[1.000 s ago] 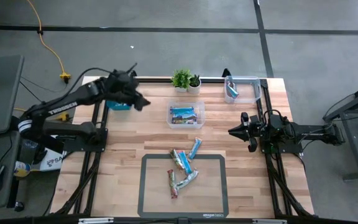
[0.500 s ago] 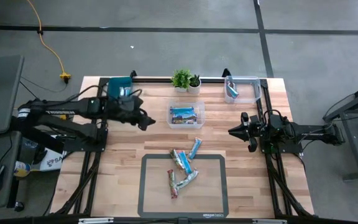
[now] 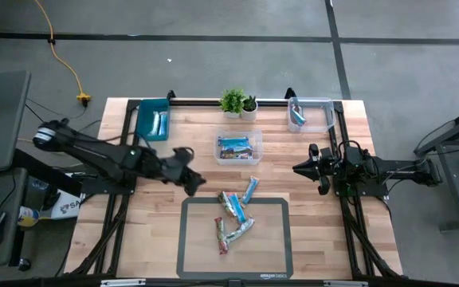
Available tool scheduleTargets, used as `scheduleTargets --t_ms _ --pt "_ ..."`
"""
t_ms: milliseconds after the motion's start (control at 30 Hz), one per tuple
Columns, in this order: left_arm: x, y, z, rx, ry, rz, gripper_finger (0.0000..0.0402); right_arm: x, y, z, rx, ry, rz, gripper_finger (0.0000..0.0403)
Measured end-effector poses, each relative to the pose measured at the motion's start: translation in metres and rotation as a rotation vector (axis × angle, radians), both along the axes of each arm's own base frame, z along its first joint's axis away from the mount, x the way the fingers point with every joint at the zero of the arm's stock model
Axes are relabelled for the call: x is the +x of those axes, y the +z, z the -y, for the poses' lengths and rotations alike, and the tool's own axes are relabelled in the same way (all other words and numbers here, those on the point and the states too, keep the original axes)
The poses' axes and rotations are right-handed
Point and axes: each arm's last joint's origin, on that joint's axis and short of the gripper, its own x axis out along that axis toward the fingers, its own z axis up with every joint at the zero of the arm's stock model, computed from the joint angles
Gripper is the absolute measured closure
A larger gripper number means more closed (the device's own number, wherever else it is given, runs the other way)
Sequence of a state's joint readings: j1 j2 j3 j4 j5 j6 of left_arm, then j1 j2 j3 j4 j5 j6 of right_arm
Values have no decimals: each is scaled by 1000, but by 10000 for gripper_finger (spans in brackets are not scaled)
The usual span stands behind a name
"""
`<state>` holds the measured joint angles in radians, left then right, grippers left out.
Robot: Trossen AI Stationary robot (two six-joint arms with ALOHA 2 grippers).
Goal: Pick and place Granola Bars by type
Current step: Put the orange granola bar in the blue bin
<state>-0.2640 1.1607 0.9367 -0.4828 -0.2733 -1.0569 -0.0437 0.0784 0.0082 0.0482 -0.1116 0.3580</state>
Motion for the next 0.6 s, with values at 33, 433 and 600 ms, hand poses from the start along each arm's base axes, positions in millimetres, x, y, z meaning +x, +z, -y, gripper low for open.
scheduleTargets --t_ms 33,433,600 --pt "4 -4 4 18 -23 -12 220 0 0 0 0 0 -1 366" --pt "45 -50 25 397 -575 -105 220 0 0 0 0 0 -3 362" --pt "51 -53 27 639 -803 -65 220 0 0 0 0 0 0 364"
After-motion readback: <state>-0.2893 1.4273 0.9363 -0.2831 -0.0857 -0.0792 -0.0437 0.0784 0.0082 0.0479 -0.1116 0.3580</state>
